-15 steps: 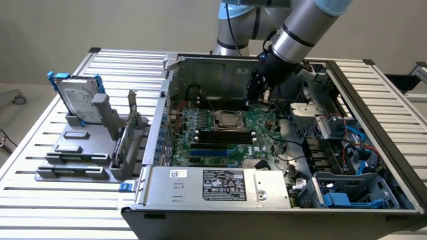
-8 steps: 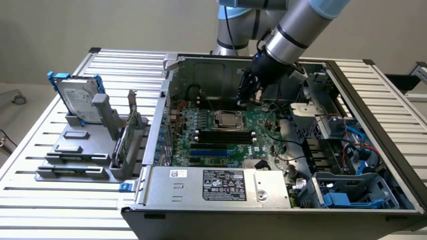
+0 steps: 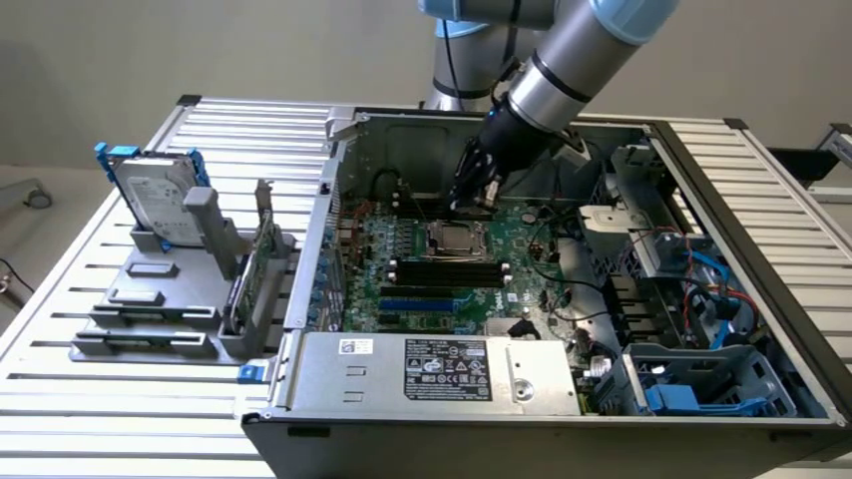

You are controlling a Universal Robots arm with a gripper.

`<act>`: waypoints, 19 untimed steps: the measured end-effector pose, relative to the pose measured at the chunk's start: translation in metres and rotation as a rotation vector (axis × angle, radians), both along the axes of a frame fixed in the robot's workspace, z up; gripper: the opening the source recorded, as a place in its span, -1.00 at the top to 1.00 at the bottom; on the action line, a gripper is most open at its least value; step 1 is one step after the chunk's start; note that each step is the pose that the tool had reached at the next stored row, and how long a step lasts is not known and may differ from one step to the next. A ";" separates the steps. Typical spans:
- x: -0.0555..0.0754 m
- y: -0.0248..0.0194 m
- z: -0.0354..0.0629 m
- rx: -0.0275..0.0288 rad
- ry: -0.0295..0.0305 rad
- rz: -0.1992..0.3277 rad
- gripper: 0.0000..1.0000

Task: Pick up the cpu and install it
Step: 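Close the cpu cover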

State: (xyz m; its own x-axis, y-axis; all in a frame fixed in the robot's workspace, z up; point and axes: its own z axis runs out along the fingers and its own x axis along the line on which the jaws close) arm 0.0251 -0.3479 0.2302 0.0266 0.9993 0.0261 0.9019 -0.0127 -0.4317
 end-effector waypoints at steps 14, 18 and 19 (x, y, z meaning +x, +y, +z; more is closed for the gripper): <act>-0.016 0.0000 -0.0177 0.0196 -0.0063 0.000 0.79; -0.018 0.0000 -0.0218 0.0261 -0.0192 0.000 0.79; -0.018 0.0000 -0.0232 0.0269 -0.0210 0.000 0.79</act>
